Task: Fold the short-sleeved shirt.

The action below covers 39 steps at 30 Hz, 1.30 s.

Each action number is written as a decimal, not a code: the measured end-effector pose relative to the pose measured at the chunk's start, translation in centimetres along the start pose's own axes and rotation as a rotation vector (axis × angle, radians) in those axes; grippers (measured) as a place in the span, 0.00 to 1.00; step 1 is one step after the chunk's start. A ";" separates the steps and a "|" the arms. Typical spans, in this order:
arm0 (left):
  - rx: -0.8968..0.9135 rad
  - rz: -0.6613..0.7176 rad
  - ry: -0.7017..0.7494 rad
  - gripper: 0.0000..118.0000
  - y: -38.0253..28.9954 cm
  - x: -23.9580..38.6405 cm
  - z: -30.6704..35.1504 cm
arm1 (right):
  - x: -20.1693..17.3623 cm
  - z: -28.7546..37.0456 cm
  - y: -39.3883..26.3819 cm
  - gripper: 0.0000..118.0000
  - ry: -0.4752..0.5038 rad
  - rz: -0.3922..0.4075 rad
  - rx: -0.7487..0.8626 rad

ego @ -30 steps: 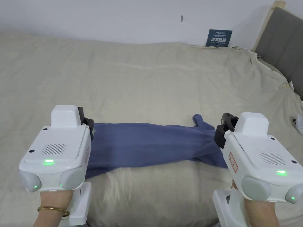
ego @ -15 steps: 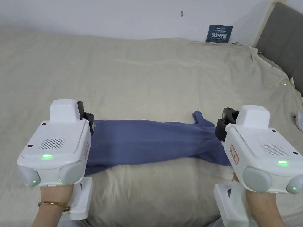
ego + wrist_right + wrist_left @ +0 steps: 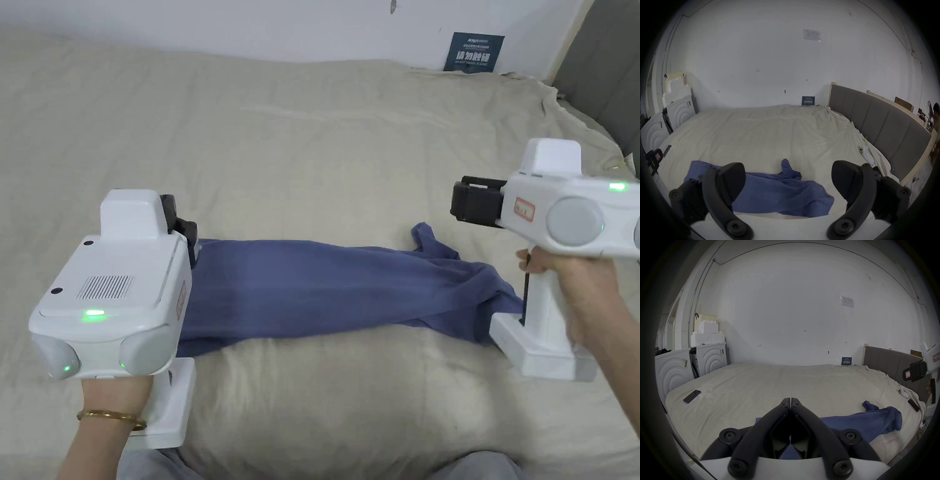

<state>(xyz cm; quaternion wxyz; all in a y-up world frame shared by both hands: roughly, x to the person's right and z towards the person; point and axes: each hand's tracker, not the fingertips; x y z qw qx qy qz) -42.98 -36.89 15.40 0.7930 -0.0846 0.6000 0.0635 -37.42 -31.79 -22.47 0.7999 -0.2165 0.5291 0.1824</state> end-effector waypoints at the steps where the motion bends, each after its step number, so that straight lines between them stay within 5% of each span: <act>1: -0.002 -0.002 -0.001 0.00 0.1 0.0 -0.1 | 0.3 -0.9 0.5 0.94 0.002 0.009 -0.041; 13: -0.032 -0.011 0.001 0.00 0.1 1.1 -2.2 | 5.4 -12.7 -1.6 0.90 -0.097 -0.070 -0.551; 17: -0.044 -0.010 0.003 0.00 0.0 1.4 -3.2 | 6.7 -14.6 -2.7 0.69 -0.099 -0.160 -0.591; 26: -0.083 -0.005 0.020 0.00 -0.6 1.6 -5.5 | 7.8 -17.6 -4.7 0.51 -0.079 -0.214 -0.650; 29: -0.093 -0.010 0.021 0.00 -0.8 1.8 -5.7 | 7.5 -18.4 -5.3 0.36 -0.087 -0.209 -0.660; 33: -0.105 -0.023 0.018 0.00 -1.0 2.0 -5.8 | 7.1 -19.1 -6.3 0.02 -0.096 -0.225 -0.678; 39: -0.127 -0.027 0.020 0.00 -1.3 1.9 -6.1 | 6.5 -18.5 -6.3 0.00 -0.107 -0.217 -0.640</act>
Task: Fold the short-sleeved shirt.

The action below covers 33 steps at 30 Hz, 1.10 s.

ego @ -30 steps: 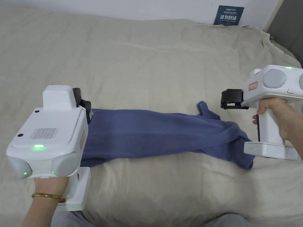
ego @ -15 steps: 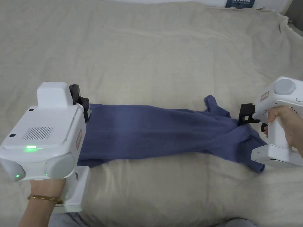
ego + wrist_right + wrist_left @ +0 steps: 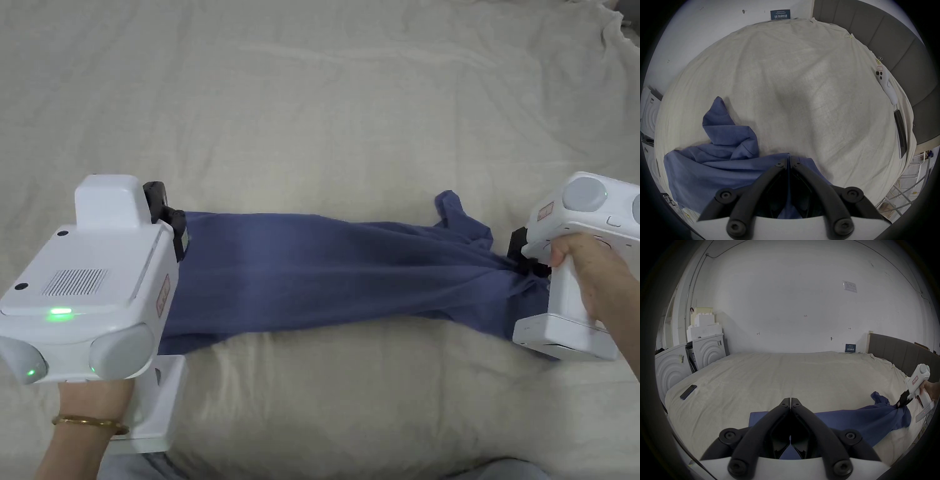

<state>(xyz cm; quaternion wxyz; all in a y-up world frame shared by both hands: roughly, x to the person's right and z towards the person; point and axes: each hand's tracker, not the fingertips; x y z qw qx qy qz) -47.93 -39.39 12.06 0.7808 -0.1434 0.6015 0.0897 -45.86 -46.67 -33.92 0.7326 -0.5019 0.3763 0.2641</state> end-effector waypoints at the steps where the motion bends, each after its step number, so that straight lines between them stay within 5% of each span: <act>1: -0.006 0.005 0.000 0.00 0.1 -0.1 -0.1 | 0.0 0.5 0.0 0.00 0.004 -0.004 0.015; 5: -0.064 0.039 -0.018 0.00 0.9 -1.0 -1.0 | 0.1 3.2 0.1 0.00 0.025 0.015 0.087; 10: -0.216 0.153 -0.061 0.20 2.5 -3.0 -3.7 | -0.1 6.4 -0.4 0.00 0.056 0.034 0.173; 13: -0.306 0.171 -0.102 0.59 3.4 -4.2 -5.8 | -0.3 7.5 -0.9 0.00 0.063 0.040 0.186; 18: -0.387 0.104 -0.082 0.90 4.5 -5.5 -9.8 | -0.1 8.3 -1.4 0.00 0.069 0.027 0.219; 23: -0.529 0.150 -0.016 0.92 5.0 -7.3 -14.1 | -0.1 8.0 -1.6 0.00 0.060 0.040 0.220; 33: -0.760 0.033 0.149 0.92 2.6 -10.4 -20.8 | -0.1 7.2 -1.0 0.00 0.057 0.070 0.222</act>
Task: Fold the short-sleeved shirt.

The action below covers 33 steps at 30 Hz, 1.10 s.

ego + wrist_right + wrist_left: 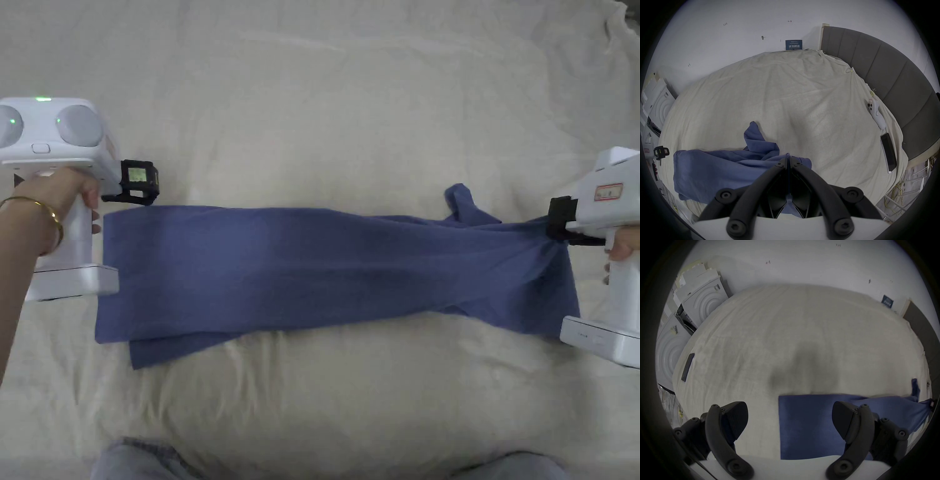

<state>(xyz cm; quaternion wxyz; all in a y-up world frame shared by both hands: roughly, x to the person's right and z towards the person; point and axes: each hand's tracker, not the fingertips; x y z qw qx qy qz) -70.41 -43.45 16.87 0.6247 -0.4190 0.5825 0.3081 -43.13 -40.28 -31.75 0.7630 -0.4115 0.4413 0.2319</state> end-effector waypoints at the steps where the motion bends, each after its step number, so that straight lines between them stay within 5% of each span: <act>1: 0.002 0.007 -0.007 0.92 -0.1 -0.1 -0.5 | -0.1 -0.2 0.0 0.00 0.000 0.005 0.000; 8: -0.050 0.006 -0.009 0.81 -0.6 0.6 -3.9 | -0.1 -1.3 0.1 0.00 -0.006 0.013 -0.013; 12: -0.073 0.031 -0.092 0.20 -1.2 0.7 -4.8 | -0.3 -1.8 0.2 0.00 -0.017 0.019 -0.020; 14: -0.057 0.048 -0.091 0.01 -1.3 1.0 -4.8 | -0.4 -2.0 0.2 0.00 -0.023 0.027 -0.024; 19: 0.011 -0.045 -0.066 0.00 -1.5 1.4 -3.0 | -0.7 -1.6 0.2 0.00 -0.023 0.028 -0.019; 23: 0.189 0.080 -0.177 0.00 -1.5 -0.4 1.4 | -0.6 0.3 0.5 0.00 -0.012 0.019 0.012; 33: 0.568 0.145 -0.236 0.00 -2.3 -4.9 15.3 | 0.2 10.0 1.3 0.00 0.073 -0.058 0.221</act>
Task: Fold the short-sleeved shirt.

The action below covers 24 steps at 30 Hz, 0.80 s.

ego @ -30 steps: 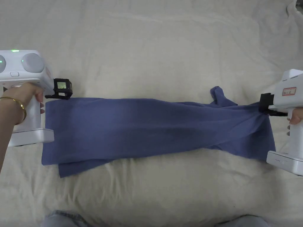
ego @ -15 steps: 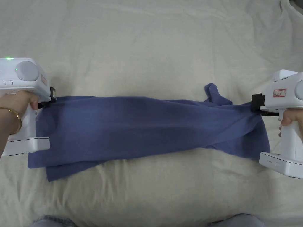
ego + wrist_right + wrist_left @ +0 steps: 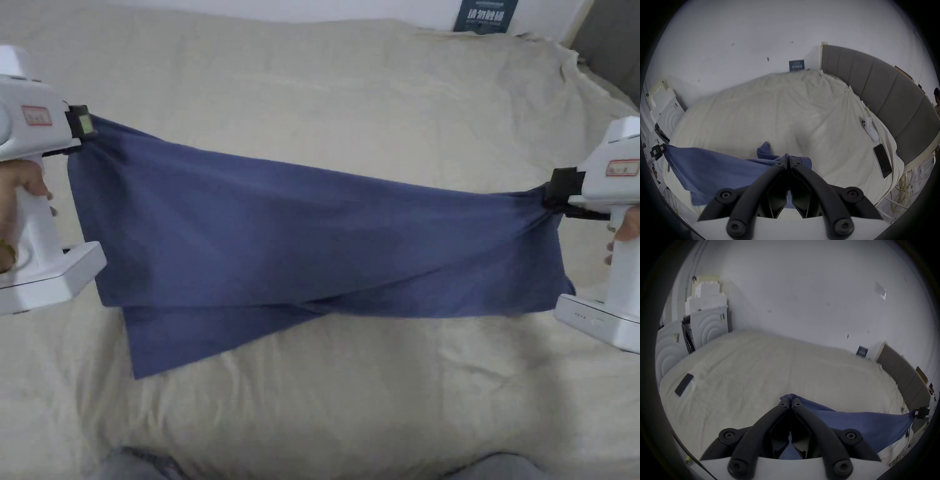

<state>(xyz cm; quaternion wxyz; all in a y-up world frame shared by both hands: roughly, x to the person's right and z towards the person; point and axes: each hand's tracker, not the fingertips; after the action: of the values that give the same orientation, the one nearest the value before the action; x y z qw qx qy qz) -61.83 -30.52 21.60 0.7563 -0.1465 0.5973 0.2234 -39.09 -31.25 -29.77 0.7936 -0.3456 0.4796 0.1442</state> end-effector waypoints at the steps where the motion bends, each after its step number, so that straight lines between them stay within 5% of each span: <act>1: 0.030 0.009 -0.005 0.00 1.2 -0.6 0.8 | 0.0 1.1 0.3 0.00 0.009 -0.001 0.023; 11: 0.236 -0.021 0.029 0.00 6.5 -1.2 10.5 | -2.2 12.2 4.0 0.00 0.055 -0.015 0.252; 24: 0.361 -0.024 0.121 0.00 15.0 1.4 15.0 | -3.6 17.1 13.7 0.00 0.036 0.047 0.418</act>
<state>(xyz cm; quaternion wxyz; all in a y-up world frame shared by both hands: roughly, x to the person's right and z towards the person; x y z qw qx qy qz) -56.73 -10.16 24.61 0.7356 -0.0289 0.6702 0.0942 -37.30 -9.27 -27.17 0.8356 -0.1646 0.5213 0.0539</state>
